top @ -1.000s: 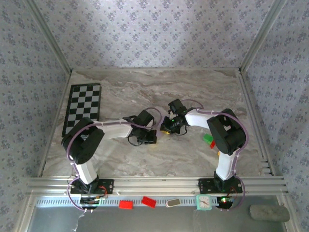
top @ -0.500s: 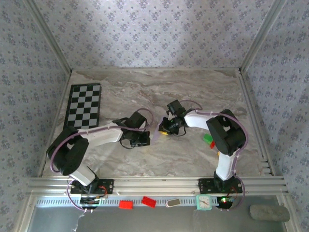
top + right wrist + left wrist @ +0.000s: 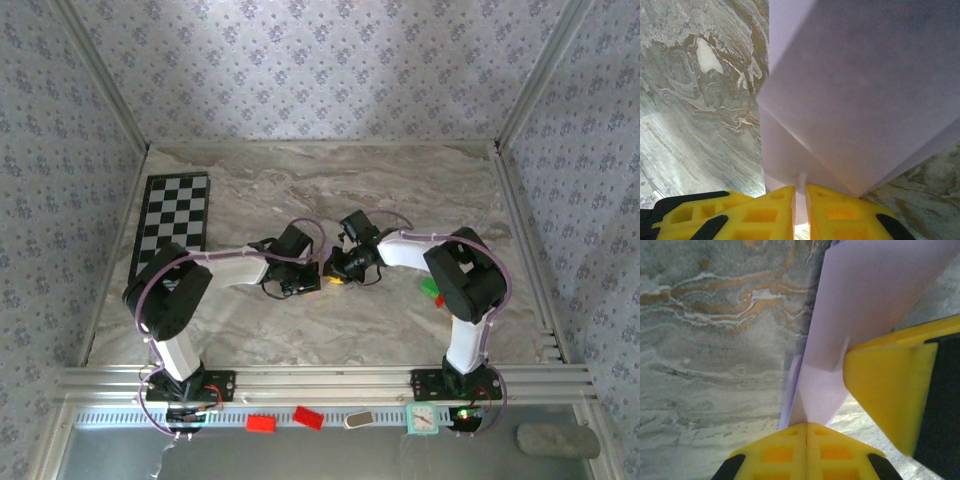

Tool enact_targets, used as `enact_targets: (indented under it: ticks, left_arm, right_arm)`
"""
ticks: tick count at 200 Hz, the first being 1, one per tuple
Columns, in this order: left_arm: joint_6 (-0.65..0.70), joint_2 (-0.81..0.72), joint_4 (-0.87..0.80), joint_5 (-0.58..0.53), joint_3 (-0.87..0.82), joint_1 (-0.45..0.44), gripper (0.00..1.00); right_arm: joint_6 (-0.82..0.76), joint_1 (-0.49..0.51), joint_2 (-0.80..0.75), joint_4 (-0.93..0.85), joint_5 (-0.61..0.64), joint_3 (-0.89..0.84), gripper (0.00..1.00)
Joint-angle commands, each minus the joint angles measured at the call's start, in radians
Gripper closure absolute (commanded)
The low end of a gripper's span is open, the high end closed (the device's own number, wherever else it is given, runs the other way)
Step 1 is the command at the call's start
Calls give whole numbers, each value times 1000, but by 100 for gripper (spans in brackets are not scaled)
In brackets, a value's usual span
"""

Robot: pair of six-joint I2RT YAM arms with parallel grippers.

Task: Fold a paper plane with a square sheet of paper (pick it up from the middle)
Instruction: Fold the wing for the fifth time at the center of the table.

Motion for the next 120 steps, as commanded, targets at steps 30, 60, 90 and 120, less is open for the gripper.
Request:
enact_targets:
  ticks: [30, 60, 90, 120]
  left_arm:
    - [-23, 17, -69, -50, -32, -7, 100]
    - [-20, 11, -77, -52, -39, -8, 100]
    - [-14, 11, -79, -52, -31, -9, 100]
    - [-13, 11, -82, -49, -30, -9, 100]
  right_arm:
    - [-71, -33, -54, -14, 3, 2, 82]
    - [-176, -47, -46, -54, 37, 41, 82]
    - [-245, -61, -13, -74, 33, 81, 82]
    - [-286, -70, 19, -113, 59, 118, 82]
